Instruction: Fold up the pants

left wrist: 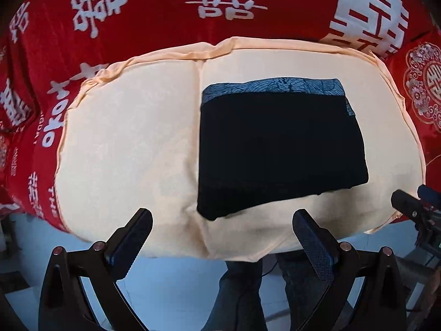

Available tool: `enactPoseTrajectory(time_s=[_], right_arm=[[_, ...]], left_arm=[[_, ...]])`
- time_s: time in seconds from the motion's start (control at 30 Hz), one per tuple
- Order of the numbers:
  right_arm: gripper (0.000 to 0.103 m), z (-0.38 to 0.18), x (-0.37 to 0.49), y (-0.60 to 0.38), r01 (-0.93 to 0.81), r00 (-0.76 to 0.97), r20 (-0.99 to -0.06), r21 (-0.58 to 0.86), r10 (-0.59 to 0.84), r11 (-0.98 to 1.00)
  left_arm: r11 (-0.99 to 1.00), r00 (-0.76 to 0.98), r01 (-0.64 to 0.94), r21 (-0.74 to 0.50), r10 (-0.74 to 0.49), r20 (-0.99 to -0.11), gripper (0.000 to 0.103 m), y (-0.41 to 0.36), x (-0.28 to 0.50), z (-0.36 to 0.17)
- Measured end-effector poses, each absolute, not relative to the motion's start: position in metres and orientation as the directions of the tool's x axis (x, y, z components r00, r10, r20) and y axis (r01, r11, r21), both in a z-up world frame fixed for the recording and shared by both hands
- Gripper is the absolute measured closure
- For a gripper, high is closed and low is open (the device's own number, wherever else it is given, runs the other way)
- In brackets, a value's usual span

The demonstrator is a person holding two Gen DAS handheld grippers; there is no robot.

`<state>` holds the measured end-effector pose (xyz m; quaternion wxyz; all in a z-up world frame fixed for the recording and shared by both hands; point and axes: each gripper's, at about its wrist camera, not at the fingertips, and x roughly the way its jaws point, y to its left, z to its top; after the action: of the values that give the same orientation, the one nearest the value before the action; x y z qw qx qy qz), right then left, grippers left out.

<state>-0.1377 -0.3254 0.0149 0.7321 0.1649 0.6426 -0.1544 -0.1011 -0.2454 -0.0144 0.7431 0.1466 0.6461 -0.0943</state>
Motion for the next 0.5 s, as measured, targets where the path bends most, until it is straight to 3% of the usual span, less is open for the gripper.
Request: enactPoseTrajectory(time_s=[0.23, 0.5], right_arm=[[0.014, 0.028, -0.141, -0.314, 0.455, 0.089, -0.995, 0.076, 0.039, 0.887], [0.014, 0.039, -0.136, -0.301, 0.443, 0.076, -0.997, 0.041, 0.008, 0.896]], left_arm=[[0.944, 0.158, 0.316, 0.096, 0.047, -0.986, 0.001, -0.238, -0.106, 0.006], [0.942, 0.163, 0.320, 0.102, 0.051, -0.985, 0.001, -0.235, -0.110, 0.015]])
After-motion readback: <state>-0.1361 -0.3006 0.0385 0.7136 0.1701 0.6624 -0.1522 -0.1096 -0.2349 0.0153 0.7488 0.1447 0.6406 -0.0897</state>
